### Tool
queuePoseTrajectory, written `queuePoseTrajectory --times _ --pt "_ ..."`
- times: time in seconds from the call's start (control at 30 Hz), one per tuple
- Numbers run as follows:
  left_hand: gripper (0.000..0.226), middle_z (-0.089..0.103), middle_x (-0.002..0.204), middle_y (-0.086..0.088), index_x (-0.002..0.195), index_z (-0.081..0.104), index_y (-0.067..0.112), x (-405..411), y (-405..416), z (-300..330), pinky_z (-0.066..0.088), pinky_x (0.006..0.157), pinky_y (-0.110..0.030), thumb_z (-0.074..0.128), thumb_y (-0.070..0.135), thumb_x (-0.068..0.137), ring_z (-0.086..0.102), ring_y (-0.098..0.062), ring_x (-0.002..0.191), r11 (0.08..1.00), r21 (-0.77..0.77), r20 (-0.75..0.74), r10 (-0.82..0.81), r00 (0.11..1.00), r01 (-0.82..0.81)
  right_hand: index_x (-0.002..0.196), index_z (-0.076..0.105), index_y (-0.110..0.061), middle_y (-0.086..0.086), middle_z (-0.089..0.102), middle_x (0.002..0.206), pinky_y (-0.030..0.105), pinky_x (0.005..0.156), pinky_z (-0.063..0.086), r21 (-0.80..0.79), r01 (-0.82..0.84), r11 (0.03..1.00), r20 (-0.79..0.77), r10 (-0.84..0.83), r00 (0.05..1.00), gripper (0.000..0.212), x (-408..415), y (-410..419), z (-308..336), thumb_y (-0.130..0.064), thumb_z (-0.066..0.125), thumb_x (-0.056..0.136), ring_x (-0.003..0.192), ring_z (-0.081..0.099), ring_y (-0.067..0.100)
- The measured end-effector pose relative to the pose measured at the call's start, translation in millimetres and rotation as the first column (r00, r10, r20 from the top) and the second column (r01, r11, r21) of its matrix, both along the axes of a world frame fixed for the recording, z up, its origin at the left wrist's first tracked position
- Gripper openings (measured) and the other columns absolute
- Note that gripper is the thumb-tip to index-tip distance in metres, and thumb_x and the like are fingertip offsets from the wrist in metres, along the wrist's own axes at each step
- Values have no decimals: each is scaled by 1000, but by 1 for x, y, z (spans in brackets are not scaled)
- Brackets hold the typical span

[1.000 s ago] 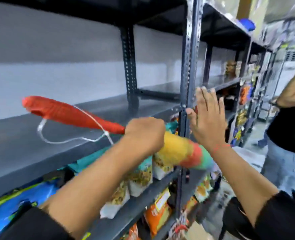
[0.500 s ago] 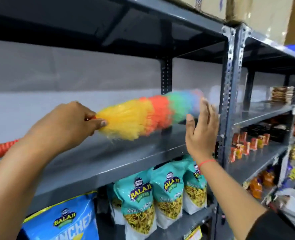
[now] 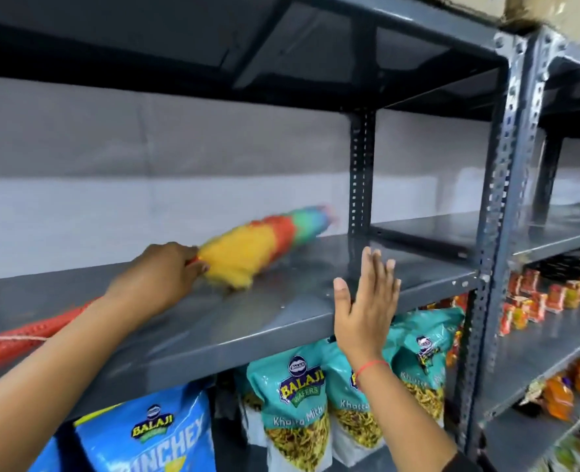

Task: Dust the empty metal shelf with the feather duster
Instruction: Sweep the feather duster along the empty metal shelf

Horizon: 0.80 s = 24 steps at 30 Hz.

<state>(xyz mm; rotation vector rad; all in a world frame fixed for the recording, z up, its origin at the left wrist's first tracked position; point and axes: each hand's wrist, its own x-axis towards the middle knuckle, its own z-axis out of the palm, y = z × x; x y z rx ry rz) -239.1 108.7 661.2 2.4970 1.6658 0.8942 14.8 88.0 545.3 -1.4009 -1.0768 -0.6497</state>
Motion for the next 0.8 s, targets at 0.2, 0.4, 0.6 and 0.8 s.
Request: queuePoseTrajectory --times 0.2,0.4,0.6,0.8 --pt "28 69 78 -6 93 74 14 10 -6 -5 40 66 -27 51 30 95 56 -14 69 951 -234 -153 -243 958 204 145 12 -14 10 17 151 37 113 -1 -18 5 1000 23 -5 1000 69 1 -1 -1 -60 17 94 139 11 26" --pt "33 66 112 -22 103 67 6 12 15 -1 44 76 -32 49 31 94 61 -35 102 996 -75 -75 -55 996 50 145 17 -14 15 24 150 49 110 9 -79 22 997 10 -21 1000 68 -2 -5 1 -59 15 93 138 12 29" --pt "29 74 109 -8 109 72 19 -34 -16 -15 45 76 -29 52 33 93 66 -24 104 971 -111 -67 -220 973 212 145 15 -12 23 24 148 53 109 16 -166 54 985 62 -44 997 64 -1 -10 5 -50 20 94 136 16 34" --pt "31 67 114 -20 103 68 11 -79 6 -12 48 84 -35 48 32 94 61 -34 103 999 -33 -110 28 994 -31 147 12 -12 17 13 153 54 111 13 -175 -11 984 -86 -4 996 64 -23 -19 11 -42 28 92 140 5 30"
